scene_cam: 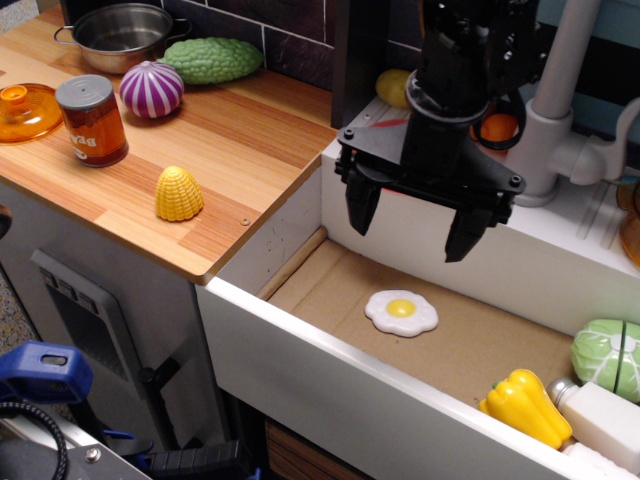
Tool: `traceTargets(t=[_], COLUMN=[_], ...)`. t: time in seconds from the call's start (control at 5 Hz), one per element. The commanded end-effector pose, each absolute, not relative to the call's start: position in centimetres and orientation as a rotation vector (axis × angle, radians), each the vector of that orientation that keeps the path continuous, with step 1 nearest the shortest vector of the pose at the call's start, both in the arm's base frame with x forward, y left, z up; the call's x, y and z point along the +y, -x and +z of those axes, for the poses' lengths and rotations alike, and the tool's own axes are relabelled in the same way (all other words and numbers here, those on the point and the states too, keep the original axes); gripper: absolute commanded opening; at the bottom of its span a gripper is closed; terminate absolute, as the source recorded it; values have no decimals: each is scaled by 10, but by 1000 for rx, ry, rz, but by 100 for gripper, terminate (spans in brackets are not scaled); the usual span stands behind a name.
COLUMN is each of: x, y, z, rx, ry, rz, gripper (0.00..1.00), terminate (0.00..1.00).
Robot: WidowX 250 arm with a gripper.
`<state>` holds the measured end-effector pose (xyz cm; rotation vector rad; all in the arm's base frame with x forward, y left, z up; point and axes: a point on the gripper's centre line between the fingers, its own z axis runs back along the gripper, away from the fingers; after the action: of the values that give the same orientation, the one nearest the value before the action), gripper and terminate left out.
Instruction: Put corn on plate
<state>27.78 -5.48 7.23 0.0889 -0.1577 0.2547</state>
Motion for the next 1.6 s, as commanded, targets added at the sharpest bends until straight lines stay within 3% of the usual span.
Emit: traceTargets(t=[0.0,0.4,0.8,1.4], x=[-55,21,94,134], y=[-278,-286,-282,-266], z=[72,93,106,67], rx=[-158,-154,-159,-228], ry=[-89,-263,-356,-305], rz=[255,161,64,5], gripper=[100,100,100,100], terminate=[0,0,0,0])
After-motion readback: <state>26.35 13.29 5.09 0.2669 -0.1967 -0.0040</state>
